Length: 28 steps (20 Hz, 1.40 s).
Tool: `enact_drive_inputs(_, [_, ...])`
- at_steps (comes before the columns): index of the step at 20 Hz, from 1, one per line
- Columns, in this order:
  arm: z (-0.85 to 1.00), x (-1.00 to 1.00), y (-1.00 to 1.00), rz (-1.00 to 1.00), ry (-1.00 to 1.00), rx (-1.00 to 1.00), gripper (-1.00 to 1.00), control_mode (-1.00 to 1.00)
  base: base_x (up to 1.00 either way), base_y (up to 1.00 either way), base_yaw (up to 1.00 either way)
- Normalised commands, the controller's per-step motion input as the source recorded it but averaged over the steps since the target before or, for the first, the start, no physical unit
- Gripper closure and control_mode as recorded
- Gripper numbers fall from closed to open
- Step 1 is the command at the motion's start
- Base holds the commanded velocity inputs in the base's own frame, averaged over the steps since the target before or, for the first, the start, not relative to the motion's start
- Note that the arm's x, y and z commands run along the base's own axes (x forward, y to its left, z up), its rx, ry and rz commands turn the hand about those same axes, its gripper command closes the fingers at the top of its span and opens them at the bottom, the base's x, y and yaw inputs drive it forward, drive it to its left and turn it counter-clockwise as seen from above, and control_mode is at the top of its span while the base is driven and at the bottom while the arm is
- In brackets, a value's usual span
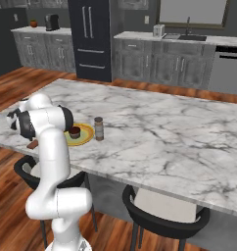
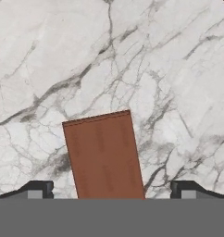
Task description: Take the cinnamon bottle from the cabinet and place it on the dining table, next to the plate with the cupcake. Then take the chocolate from the dining counter and place it on the cupcake plate.
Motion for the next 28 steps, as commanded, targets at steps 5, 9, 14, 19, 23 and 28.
enact_drive_inputs(5, [-0.20,0.00,0.01,0.00,0.00,0.00,-1.00,-1.00,0.00,0.00,0.00])
enact_drive_inputs(9, [-0.19,0.00,0.01,0.00,-0.01,0.00,-1.00,-1.00,0.00,0.00,0.00])
enact_drive_inputs(14, [-0.23,-0.01,0.00,0.00,0.00,0.00,-1.00,-1.00,0.00,0.00,0.00])
enact_drive_inputs(19, [-0.36,-0.09,-0.07,0.00,-0.01,0.00,-1.00,-1.00,0.00,0.00,0.00])
enact_drive_inputs(23, [-0.39,-0.07,-0.07,0.00,-0.01,0.00,-1.00,-1.00,0.00,0.00,0.00])
enact_drive_inputs(28, [-0.46,-0.21,-0.08,0.00,-0.02,0.00,1.00,-1.00,0.00,0.00,0.00])
